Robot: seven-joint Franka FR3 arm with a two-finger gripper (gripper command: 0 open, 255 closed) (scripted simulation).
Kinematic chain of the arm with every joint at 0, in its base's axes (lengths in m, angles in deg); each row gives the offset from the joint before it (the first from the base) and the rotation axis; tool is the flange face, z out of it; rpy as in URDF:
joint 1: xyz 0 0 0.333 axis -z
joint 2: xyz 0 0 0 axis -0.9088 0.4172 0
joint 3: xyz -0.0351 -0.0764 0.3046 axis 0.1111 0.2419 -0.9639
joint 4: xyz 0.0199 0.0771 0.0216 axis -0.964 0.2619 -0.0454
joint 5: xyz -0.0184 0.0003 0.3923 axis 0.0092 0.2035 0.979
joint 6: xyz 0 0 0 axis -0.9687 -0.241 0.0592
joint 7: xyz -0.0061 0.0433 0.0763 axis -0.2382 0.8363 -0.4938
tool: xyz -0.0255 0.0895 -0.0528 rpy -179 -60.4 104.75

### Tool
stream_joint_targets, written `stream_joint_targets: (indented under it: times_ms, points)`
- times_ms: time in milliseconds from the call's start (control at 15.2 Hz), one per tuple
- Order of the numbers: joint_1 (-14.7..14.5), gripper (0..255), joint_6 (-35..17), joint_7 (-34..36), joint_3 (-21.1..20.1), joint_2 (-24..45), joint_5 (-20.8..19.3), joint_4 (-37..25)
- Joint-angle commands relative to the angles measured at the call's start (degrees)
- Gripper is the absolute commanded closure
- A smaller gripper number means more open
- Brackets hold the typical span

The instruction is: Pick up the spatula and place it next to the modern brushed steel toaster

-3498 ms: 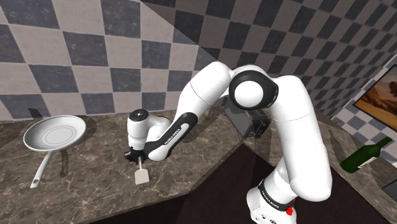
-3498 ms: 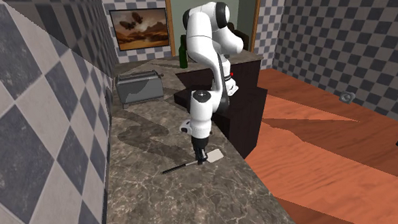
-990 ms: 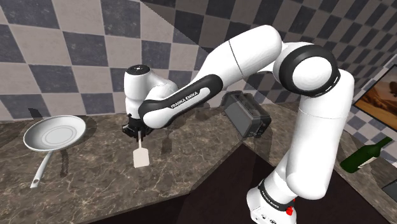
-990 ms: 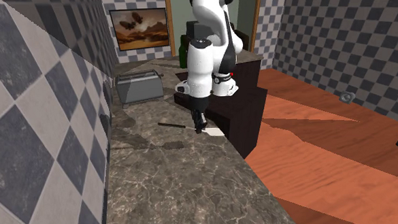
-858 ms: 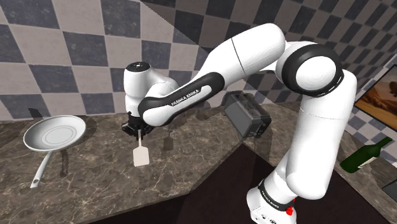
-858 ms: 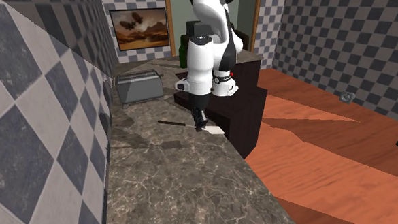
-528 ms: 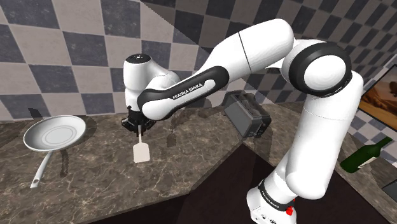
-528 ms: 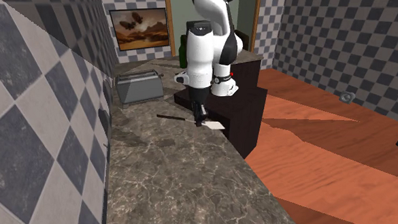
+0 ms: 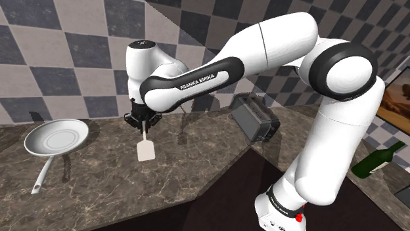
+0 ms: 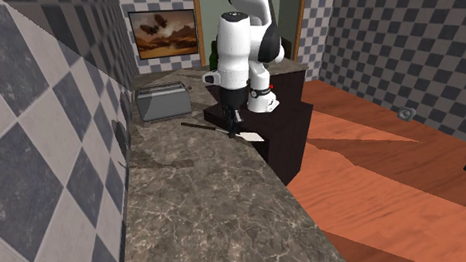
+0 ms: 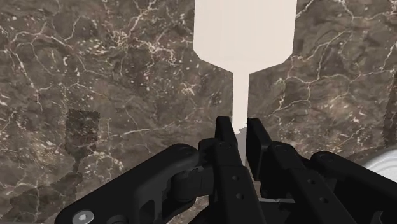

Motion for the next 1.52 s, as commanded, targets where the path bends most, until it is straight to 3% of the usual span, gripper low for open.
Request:
stream_joint_targets:
  times_ms: [0,726,1452]
  points:
    - [0.1,255,0.7,-0.2,-0.1,-0.4,0.3,-0.3]
    - [9.7,255,-5.0,-17.2,4.1,-14.3,7.7,17.0]
    - [17.0,255,-7.2,-35.0,12.6,-22.1,11.0,26.2]
